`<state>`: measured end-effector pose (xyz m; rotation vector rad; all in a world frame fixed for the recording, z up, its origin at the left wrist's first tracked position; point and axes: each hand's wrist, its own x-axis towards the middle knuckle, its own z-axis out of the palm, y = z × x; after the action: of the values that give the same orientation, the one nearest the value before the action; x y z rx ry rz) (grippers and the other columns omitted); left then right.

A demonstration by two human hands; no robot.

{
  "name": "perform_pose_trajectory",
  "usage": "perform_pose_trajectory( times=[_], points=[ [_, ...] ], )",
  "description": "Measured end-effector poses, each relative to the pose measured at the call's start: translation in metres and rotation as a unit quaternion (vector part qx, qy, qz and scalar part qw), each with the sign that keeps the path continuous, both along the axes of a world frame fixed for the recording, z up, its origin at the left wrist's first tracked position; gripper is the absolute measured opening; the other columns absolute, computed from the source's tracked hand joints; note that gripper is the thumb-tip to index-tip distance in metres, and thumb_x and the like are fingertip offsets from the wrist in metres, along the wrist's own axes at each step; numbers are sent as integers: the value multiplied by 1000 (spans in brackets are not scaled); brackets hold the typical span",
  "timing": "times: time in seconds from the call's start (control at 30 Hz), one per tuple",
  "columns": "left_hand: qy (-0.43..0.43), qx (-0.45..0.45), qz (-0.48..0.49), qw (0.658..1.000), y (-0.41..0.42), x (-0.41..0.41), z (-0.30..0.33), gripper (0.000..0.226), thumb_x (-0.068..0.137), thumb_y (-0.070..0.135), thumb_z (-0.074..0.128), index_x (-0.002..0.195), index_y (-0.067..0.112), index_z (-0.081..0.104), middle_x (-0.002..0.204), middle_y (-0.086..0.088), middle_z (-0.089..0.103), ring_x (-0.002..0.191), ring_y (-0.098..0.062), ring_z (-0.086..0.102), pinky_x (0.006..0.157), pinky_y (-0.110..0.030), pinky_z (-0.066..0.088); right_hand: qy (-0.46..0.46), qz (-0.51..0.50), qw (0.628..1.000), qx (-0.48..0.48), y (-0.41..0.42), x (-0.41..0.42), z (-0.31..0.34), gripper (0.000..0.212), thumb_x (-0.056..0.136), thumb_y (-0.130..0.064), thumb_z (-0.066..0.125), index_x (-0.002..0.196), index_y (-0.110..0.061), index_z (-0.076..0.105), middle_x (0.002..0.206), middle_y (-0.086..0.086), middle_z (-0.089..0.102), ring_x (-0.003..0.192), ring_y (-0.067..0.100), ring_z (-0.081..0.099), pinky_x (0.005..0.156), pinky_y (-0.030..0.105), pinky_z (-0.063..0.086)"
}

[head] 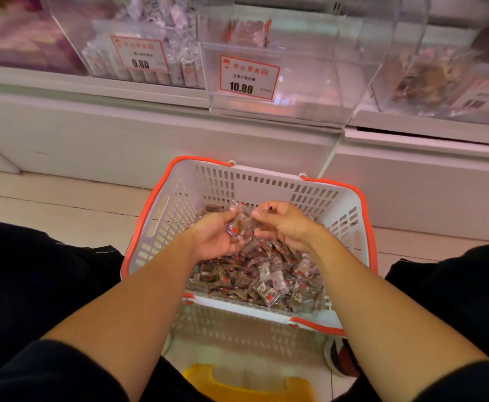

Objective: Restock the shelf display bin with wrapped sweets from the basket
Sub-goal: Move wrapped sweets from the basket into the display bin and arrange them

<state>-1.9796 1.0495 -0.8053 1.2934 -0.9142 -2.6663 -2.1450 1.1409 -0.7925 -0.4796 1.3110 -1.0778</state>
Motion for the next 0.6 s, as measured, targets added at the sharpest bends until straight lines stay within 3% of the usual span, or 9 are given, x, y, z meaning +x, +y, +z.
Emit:
perform_pose_trajectory(
  times=[0.13, 0.23, 0.3, 0.37, 0.47, 0.6],
  points=[
    [-11, -27, 8, 1000, 3, -3, 8, 40, 104, 32, 41, 134, 9, 53, 104, -11, 64, 86, -21, 59, 64, -29, 49, 92, -57, 993, -44, -5, 8, -3, 36, 78, 7, 75, 109, -9, 67, 92, 9, 72, 75, 21, 73, 60, 23, 60],
    [-3, -51, 31, 998, 2, -5, 9, 36, 103, 29, 45, 129, 7, 59, 102, -11, 65, 81, -18, 60, 61, -29, 53, 155, -41, 984, -74, -6, 12, -6, 37, 79, 6, 75, 100, -25, 73, 104, 3, 71, 86, 18, 73, 72, 22, 59],
    [6, -62, 36, 997, 2, -6, 10, 33, 103, 28, 46, 123, 9, 63, 105, -11, 66, 81, -17, 59, 64, -30, 53, 261, 27, 961, -80, -5, 13, -4, 49, 81, -5, 77, 123, -29, 67, 120, -7, 62, 103, 10, 64, 90, 23, 52],
    [6, -69, 29, 997, 3, -6, 12, 34, 103, 32, 43, 117, 11, 65, 105, -10, 67, 82, -18, 58, 65, -30, 53, 292, 81, 950, -77, -6, 14, -1, 65, 84, -9, 76, 140, -29, 53, 120, -14, 57, 106, 2, 57, 94, 22, 47],
    [-8, -69, 25, 997, 3, -8, 14, 40, 106, 34, 35, 121, 8, 61, 105, -12, 66, 77, -18, 58, 60, -30, 53, 285, 91, 952, -60, -6, 16, 2, 71, 84, -8, 75, 146, -27, 45, 120, -5, 63, 109, 10, 60, 95, 28, 50],
    [-50, -111, 61, 991, 2, -16, 14, 33, 105, 27, 40, 119, 7, 62, 104, -11, 65, 68, -15, 55, 55, -27, 45, 327, 69, 940, -62, -8, 17, 2, 65, 86, -12, 74, 145, -22, 47, 129, 2, 60, 118, 14, 55, 104, 34, 44]
  ],
)
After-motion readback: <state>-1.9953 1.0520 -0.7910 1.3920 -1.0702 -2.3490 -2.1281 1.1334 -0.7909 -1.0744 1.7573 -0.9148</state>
